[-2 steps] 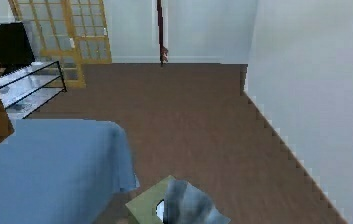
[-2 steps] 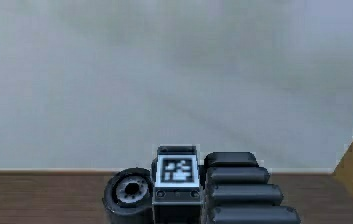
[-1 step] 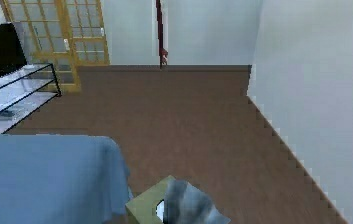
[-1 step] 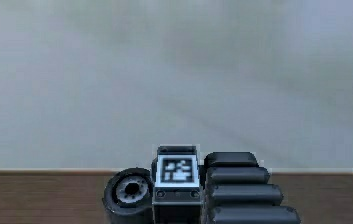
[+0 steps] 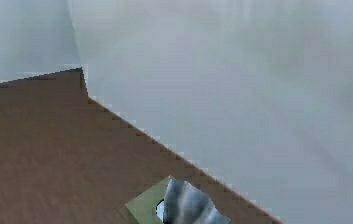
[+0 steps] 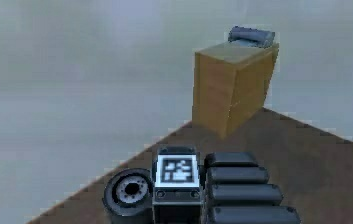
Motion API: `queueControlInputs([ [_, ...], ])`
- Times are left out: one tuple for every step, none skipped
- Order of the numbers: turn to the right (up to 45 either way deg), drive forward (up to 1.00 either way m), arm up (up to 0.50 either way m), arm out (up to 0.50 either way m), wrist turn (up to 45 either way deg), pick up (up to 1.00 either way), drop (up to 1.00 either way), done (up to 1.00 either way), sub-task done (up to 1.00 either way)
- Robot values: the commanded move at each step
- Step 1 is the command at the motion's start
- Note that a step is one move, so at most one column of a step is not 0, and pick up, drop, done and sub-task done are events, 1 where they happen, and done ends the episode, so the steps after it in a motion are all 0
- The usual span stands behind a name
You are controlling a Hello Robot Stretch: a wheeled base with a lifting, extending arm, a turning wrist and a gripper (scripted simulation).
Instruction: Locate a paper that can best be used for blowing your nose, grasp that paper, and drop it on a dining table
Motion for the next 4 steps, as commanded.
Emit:
queueControlInputs([
  [45.0,0.00,0.00,0.00,0.0,0.00,0.00,0.00,0.00],
  [21.0,0.00,0.00,0.00,0.0,0.00,0.00,0.00,0.00],
  [0.0,0.05,0.00,0.00,0.0,0.00,0.00,0.00,0.00],
  [-45.0,0.00,0.00,0.00,0.0,0.00,0.00,0.00,0.00],
])
